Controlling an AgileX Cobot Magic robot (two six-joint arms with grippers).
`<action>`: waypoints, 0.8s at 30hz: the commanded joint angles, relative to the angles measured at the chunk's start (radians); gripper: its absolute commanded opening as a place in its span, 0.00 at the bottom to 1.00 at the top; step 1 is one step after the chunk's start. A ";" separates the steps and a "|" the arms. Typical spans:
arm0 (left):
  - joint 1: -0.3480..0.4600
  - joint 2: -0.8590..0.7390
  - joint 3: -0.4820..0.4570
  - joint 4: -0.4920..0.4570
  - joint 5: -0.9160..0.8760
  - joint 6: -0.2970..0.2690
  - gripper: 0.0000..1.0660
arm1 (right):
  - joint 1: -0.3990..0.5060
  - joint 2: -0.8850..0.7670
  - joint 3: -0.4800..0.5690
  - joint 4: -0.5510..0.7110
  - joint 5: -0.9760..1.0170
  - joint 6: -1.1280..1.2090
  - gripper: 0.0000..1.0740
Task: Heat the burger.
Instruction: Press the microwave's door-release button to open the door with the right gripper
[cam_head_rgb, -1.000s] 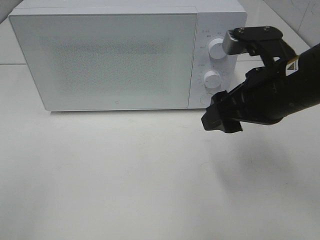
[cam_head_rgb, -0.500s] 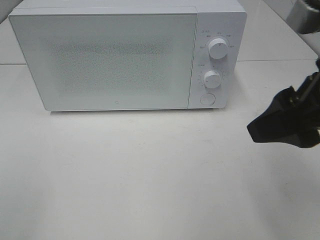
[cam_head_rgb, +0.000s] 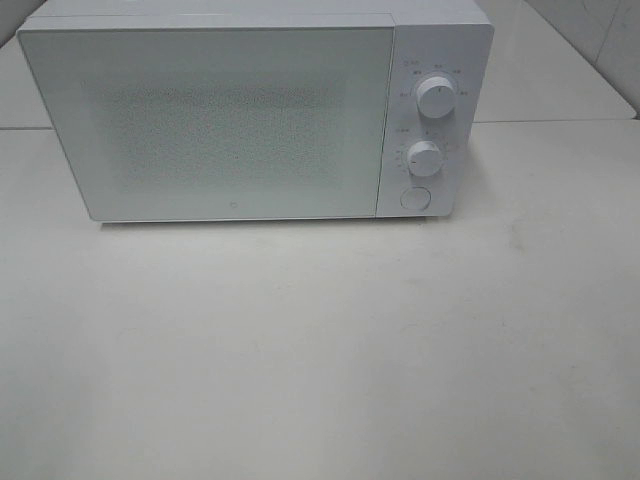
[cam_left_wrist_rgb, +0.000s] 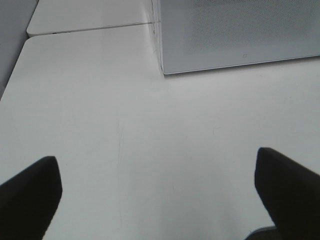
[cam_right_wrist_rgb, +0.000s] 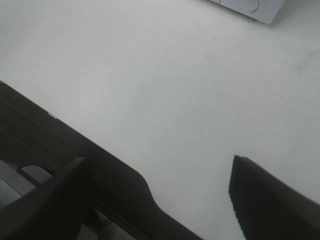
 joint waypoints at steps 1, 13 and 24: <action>0.001 -0.016 0.003 -0.001 0.001 -0.005 0.92 | -0.061 -0.095 -0.005 -0.014 0.092 0.002 0.71; 0.001 -0.016 0.003 -0.001 0.001 -0.005 0.92 | -0.207 -0.379 0.058 -0.051 0.106 0.009 0.71; 0.001 -0.016 0.003 -0.001 0.001 -0.005 0.92 | -0.296 -0.573 0.200 -0.056 0.044 0.014 0.71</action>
